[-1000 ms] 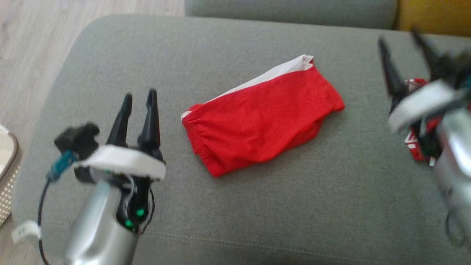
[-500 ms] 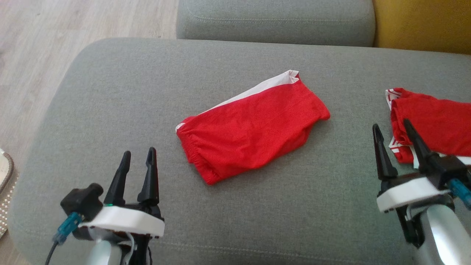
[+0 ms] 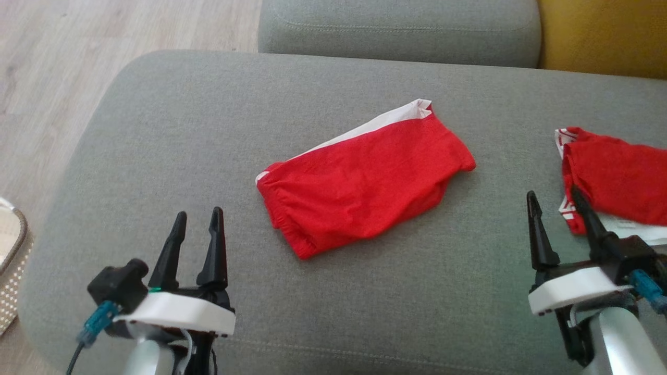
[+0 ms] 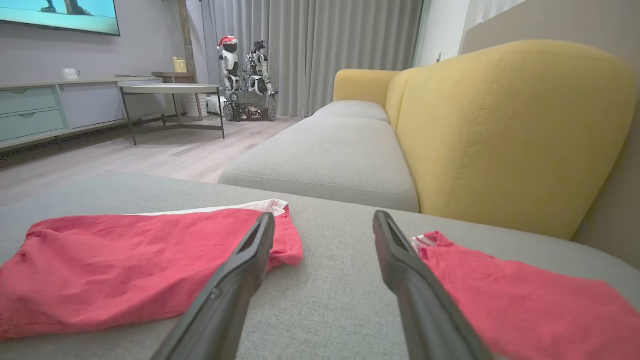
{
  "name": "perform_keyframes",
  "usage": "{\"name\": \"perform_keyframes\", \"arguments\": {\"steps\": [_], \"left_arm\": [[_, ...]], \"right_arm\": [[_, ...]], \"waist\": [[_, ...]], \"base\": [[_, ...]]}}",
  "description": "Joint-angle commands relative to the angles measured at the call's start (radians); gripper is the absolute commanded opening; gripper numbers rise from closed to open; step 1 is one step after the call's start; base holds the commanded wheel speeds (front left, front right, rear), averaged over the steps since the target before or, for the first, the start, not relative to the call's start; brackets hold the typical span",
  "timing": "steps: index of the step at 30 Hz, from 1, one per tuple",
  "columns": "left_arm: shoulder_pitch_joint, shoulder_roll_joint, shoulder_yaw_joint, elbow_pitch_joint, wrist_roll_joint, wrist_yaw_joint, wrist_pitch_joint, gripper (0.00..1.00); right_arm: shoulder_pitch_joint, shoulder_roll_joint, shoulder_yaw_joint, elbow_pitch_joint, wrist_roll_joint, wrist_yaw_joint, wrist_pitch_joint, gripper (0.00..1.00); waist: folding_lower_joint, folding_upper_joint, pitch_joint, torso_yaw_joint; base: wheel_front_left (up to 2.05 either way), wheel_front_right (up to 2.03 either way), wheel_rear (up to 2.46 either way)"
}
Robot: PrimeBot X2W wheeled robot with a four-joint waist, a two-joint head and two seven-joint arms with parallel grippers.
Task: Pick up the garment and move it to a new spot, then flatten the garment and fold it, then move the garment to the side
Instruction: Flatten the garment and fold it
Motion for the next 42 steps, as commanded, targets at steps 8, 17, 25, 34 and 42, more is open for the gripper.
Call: {"name": "perform_keyframes", "arguments": {"steps": [8,17,25,34,42], "left_arm": [[-0.061,0.001,0.003,-0.042,-0.021,-0.001,-0.008,1.0],[-0.096,0.001,-0.034,-0.031,-0.044,-0.001,-0.008,1.0],[-0.113,0.001,-0.057,-0.023,-0.032,0.006,-0.008,1.0],[-0.127,0.001,-0.069,-0.03,-0.052,0.013,-0.008,1.0],[-0.139,0.001,-0.071,-0.03,-0.057,0.017,-0.008,1.0]], "right_arm": [[-0.079,0.077,-0.03,0.048,0.33,-0.001,0.179,1.0],[-0.267,0.091,-0.08,0.265,0.768,-0.001,0.391,1.0],[-0.424,0.092,-0.106,0.479,0.812,-0.001,0.42,1.0],[-0.552,0.067,-0.15,0.689,0.72,-0.001,0.417,1.0],[-0.644,0.057,-0.144,0.831,0.656,-0.001,0.44,0.0]], "waist": [[0.0001,0.0,0.06,0.057],[0.0001,0.0,0.127,0.152],[0.0001,0.0,0.164,0.225],[0.0001,0.0,0.191,0.262],[0.0001,0.0,0.192,0.268]], "base": [[0.0,0.0,0.0],[0.0,0.0,0.0],[0.0,0.0,0.0],[0.0,0.0,0.0],[0.0,0.0,0.0]]}}
